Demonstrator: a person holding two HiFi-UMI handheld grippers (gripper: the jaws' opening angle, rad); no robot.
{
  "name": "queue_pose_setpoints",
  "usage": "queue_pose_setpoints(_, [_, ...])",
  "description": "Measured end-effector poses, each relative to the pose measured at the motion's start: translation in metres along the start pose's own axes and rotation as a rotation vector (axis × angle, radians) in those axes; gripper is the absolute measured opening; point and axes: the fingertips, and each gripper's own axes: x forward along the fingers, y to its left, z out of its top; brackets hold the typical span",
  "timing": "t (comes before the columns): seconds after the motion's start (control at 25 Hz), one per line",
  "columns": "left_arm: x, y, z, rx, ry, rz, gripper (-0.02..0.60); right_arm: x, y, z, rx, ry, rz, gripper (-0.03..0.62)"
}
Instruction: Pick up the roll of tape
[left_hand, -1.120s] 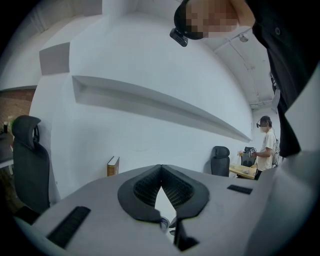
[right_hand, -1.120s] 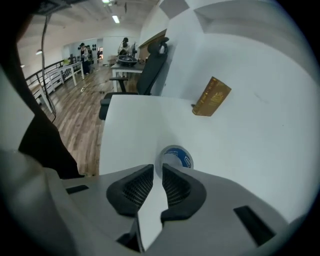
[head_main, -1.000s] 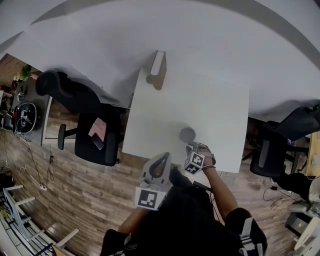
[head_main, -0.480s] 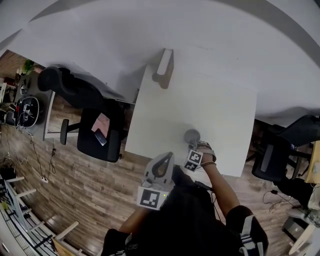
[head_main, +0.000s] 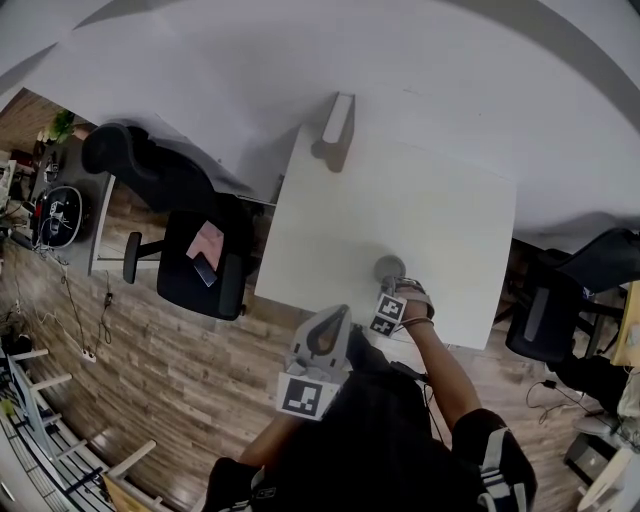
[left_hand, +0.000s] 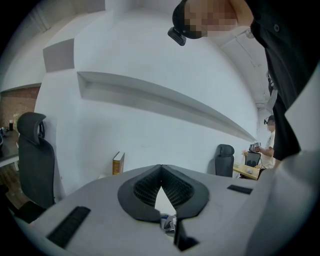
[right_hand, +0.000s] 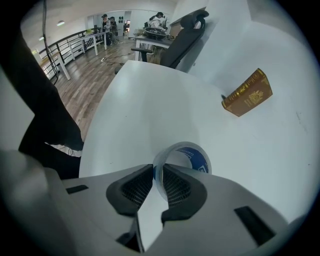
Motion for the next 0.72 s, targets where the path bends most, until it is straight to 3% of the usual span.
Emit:
queue_pose_setpoints(0.4, [-0.064, -0.012, 0.004, 0.017, -0.050, -0.028, 0.018, -0.043, 0.046, 0.008, 0.057, -0.012, -0.048, 0.074])
queue_pose_setpoints(0.72, [-0.147, -0.036, -0.004, 0.029, -0.091, -0.082, 0.018, -0.098, 0.108, 0.012, 0.110, -0.015, -0.143, 0.069])
